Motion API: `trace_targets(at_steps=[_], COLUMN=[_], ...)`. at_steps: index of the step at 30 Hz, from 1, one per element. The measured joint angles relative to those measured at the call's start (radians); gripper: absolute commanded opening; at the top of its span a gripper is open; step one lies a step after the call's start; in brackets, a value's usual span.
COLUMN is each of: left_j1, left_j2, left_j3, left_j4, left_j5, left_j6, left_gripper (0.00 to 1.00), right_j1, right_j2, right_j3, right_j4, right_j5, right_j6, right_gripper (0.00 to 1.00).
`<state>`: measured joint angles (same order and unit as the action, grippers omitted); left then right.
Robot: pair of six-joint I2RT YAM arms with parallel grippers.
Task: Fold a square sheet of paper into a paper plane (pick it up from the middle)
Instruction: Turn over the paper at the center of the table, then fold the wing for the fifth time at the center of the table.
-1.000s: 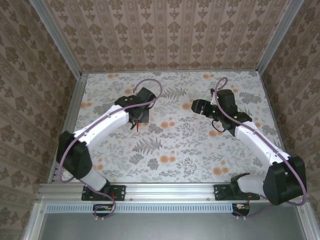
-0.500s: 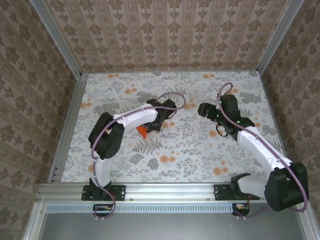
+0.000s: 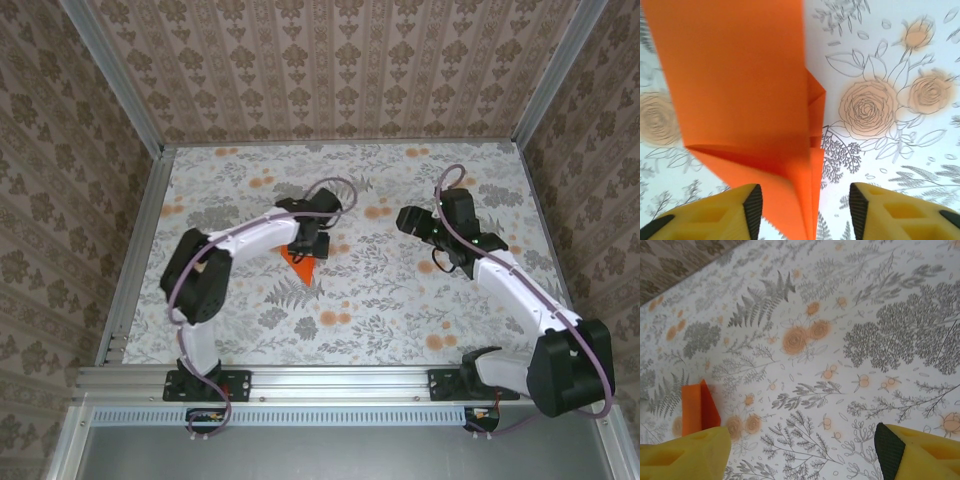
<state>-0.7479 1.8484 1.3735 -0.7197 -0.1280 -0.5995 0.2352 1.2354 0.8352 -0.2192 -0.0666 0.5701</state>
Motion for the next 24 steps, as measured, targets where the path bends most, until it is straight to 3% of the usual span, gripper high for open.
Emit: trace_targets(at_steps=[7,15,19,24], left_j1=[0.160,0.349,0.427,0.483], left_j2=[-0.276,-0.421,-0.484,-0.529], left_j3=[-0.219,-0.466,-0.555,-0.624], left_j4=[0.140,0.209,0.242,0.272], left_j5=[0.108,0.187,0.230,0.282], left_j6=[-0.047,-0.098,-0.124,-0.143], left_gripper=[0.69,0.83,0.86,0.87], right_j1=[0.230,0.515,0.581,0.586], right_j2=[0.192,0.505,0.629,0.742], right_j3=[0.117,0.351,0.451,0.522], right_j4=[-0.011,-0.010,-0.008,-0.013], right_j5=[-0.001,-0.027,-0.055,-0.078], right_j6=[0.001,0.025,0.044,0.065], right_gripper=[0.58,0.43,0.39,0.39])
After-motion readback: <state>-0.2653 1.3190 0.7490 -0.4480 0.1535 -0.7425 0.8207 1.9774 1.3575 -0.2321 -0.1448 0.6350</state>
